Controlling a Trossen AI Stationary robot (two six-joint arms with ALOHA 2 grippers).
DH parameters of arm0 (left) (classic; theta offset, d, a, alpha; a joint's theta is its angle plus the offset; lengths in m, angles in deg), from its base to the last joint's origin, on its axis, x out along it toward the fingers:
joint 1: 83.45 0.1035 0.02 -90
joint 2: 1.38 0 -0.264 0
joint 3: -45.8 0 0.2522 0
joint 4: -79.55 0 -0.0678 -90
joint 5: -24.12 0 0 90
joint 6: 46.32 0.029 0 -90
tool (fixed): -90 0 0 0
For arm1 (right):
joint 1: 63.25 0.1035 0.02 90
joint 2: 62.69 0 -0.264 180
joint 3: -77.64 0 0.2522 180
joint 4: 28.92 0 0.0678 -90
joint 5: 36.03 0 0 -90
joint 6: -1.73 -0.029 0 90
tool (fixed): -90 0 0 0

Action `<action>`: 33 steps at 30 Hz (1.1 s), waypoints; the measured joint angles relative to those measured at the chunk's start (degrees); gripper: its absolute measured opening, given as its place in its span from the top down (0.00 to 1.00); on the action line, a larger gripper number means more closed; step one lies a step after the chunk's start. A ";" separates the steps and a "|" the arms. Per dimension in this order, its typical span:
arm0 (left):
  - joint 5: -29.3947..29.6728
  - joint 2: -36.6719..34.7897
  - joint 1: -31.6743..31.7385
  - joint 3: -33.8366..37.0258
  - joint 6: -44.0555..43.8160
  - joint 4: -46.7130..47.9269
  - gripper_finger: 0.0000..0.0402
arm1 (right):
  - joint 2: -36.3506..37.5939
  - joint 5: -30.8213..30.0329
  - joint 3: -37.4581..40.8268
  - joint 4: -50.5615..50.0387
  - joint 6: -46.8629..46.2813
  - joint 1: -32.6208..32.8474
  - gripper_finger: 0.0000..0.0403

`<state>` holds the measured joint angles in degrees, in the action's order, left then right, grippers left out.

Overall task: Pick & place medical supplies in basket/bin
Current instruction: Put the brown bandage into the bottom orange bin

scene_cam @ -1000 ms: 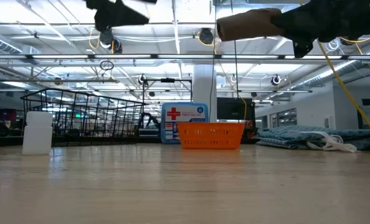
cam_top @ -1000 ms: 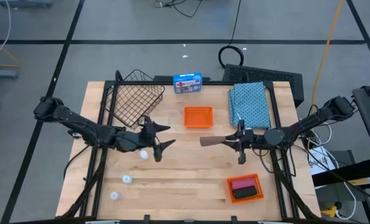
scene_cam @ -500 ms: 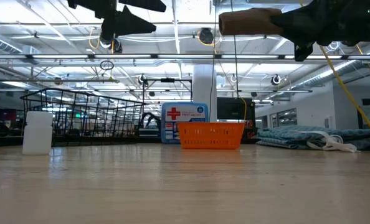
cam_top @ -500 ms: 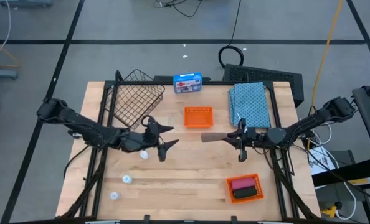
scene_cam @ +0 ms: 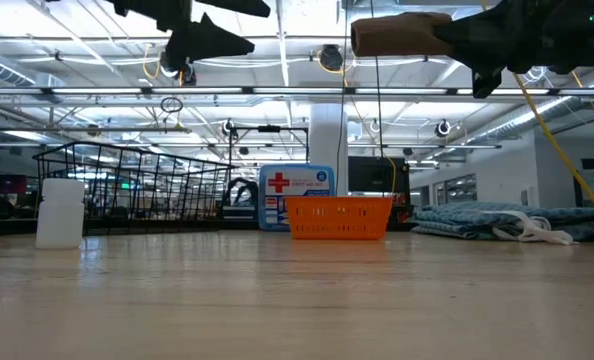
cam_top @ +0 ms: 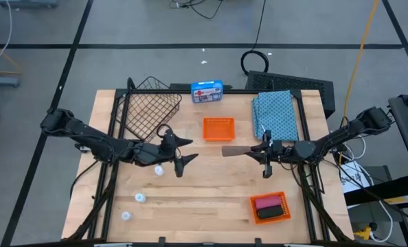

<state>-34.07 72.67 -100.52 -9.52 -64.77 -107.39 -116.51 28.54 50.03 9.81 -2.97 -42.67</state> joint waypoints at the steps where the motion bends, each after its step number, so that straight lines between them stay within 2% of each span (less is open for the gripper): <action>1: -1.21 0.56 0.25 0.00 -0.06 -0.90 0.26 | 0.00 0.00 0.00 0.00 0.07 0.00 0.92; 4: -3.49 3.41 1.10 -0.02 0.40 -5.55 0.26 | 0.00 0.00 0.00 0.00 0.73 0.00 0.91; 12: -5.47 14.72 3.99 -0.04 5.42 -25.87 0.26 | 0.00 0.07 -0.02 0.81 0.86 0.00 0.92; 18: -9.77 22.23 5.14 -0.94 6.13 -38.46 0.26 | 0.00 0.13 -0.02 0.85 0.87 0.02 0.92; 23: -11.35 27.01 5.59 -5.75 8.94 -39.54 0.26 | 0.00 0.15 -0.02 0.83 0.88 0.02 0.91; 28: -11.38 30.20 5.55 -10.58 17.64 -39.02 0.26 | 0.00 0.17 -0.02 0.83 0.88 0.02 0.92; 33: -11.93 30.98 6.26 -12.77 18.09 -37.36 0.26 | 0.00 1.88 -0.02 0.91 0.88 0.04 0.92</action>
<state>-46.00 103.65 -94.26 -22.29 -46.68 -144.75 -116.51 30.42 50.01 10.71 -2.09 -42.63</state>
